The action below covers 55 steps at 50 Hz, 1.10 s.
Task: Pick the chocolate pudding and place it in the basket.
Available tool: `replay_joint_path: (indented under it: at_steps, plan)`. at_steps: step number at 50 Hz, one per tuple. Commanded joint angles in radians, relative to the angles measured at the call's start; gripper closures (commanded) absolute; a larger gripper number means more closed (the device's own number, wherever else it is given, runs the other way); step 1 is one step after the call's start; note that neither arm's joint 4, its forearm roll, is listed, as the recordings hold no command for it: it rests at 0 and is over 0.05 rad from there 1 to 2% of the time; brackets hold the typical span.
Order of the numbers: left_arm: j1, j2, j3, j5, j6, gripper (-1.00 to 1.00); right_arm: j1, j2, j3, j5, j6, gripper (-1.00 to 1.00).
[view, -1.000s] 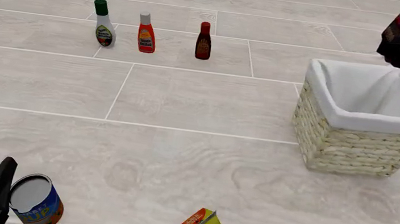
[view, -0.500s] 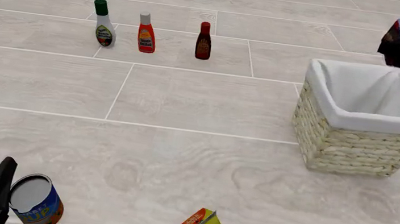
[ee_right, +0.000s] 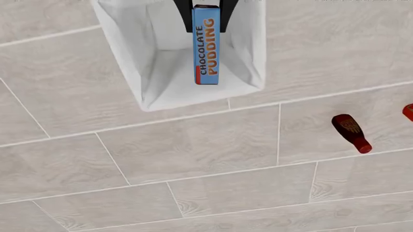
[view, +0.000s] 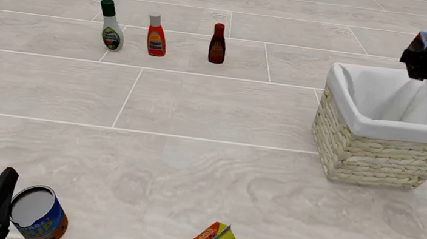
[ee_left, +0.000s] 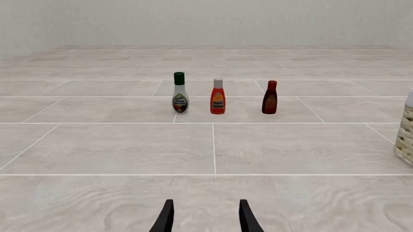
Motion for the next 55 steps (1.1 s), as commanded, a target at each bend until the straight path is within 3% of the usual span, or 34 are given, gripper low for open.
replay_joint_path:
  at_steps: [1,55]
  plan:
    - [0.0,0.0,0.0,0.0,0.0,-1.0,-0.005,0.007,0.008,0.005,0.013,1.0]
    - [0.0,0.0,0.0,0.0,0.0,-1.0,-0.051,0.04,0.079,-0.009,0.031,1.0]
